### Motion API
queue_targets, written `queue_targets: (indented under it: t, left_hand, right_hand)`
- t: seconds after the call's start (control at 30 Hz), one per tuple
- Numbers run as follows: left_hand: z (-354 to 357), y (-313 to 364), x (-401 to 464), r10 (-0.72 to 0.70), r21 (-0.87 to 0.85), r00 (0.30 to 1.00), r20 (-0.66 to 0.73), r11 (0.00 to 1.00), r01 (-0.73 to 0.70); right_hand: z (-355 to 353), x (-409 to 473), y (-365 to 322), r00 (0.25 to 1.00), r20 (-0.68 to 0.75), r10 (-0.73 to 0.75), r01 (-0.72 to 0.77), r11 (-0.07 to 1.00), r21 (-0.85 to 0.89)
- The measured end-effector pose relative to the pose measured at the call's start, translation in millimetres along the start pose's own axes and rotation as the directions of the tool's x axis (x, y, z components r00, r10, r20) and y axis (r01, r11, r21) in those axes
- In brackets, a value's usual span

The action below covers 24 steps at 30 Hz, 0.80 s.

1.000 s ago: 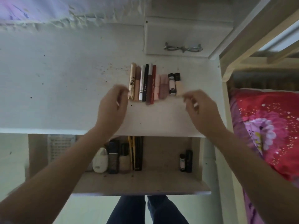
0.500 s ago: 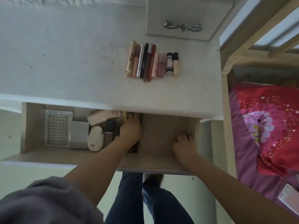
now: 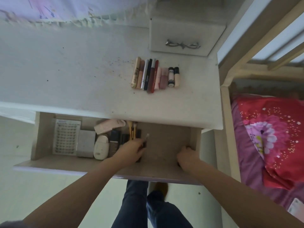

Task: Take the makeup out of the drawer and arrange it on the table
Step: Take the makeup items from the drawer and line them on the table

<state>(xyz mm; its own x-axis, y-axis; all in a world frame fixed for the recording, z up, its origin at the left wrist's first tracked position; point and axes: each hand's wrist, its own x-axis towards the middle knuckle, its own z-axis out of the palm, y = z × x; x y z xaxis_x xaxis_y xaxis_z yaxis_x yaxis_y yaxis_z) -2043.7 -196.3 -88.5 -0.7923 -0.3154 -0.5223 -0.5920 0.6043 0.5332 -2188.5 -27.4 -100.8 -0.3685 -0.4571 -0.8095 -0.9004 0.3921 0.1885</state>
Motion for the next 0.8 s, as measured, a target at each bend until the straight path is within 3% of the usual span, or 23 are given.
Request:
queue_targets:
  t: [0.07,0.13,0.23,0.3,0.37,0.43,0.53,0.6,0.7,0.8]
  left_hand:
    - [-13.6,-1.5,-13.5,0.045,-0.020,0.999,-0.029,0.999,-0.045]
    - [-35.3,1.3,-22.8,0.075,-0.064,0.988,-0.136,0.994,-0.084]
    - [-82.9,11.7,-27.6,0.075,-0.189,0.924,-0.375,0.970,-0.155]
    - [-121.6,18.4,-17.9,0.031,-0.278,0.853,-0.521,0.939,-0.204]
    - [-159.6,20.2,7.1,-0.025,-0.289,0.822,-0.570,0.942,-0.172]
    - [-191.5,17.8,42.4,-0.078,-0.222,0.842,-0.534,0.974,-0.051]
    - [-218.2,15.6,94.9,-0.125,-0.165,0.888,-0.442,0.985,0.057]
    - [-223.8,16.4,122.9,-0.141,-0.145,0.903,-0.406,0.985,0.089]
    - [-220.5,20.8,149.8,-0.168,-0.155,0.907,-0.386,0.981,0.116]
    - [-210.3,24.6,154.2,-0.162,-0.208,0.915,-0.370,0.974,0.088]
  right_hand:
    - [3.8,0.1,-2.4,1.000,-0.008,-0.008,0.008,0.996,-0.093]
    - [-1.8,-4.2,-1.1,0.998,-0.028,-0.050,0.048,0.996,-0.069]
    - [-30.9,-22.1,8.6,0.983,-0.081,-0.162,0.178,0.947,0.267]
    - [-62.2,-38.7,22.2,0.954,-0.205,-0.219,0.297,0.783,0.547]
    - [-98.3,-49.6,44.4,0.925,-0.334,-0.180,0.370,0.624,0.689]
    - [-130.8,-46.0,74.4,0.917,-0.395,-0.059,0.376,0.460,0.804]
    - [-170.4,-18.3,122.1,0.937,-0.322,0.138,0.294,0.189,0.937]
    - [-191.1,8.2,141.4,0.927,-0.287,0.240,0.241,0.204,0.949]
    - [-212.1,47.0,142.4,0.897,-0.310,0.313,0.185,0.371,0.910]
    - [-216.2,64.8,127.8,0.844,-0.382,0.377,0.193,0.451,0.871]
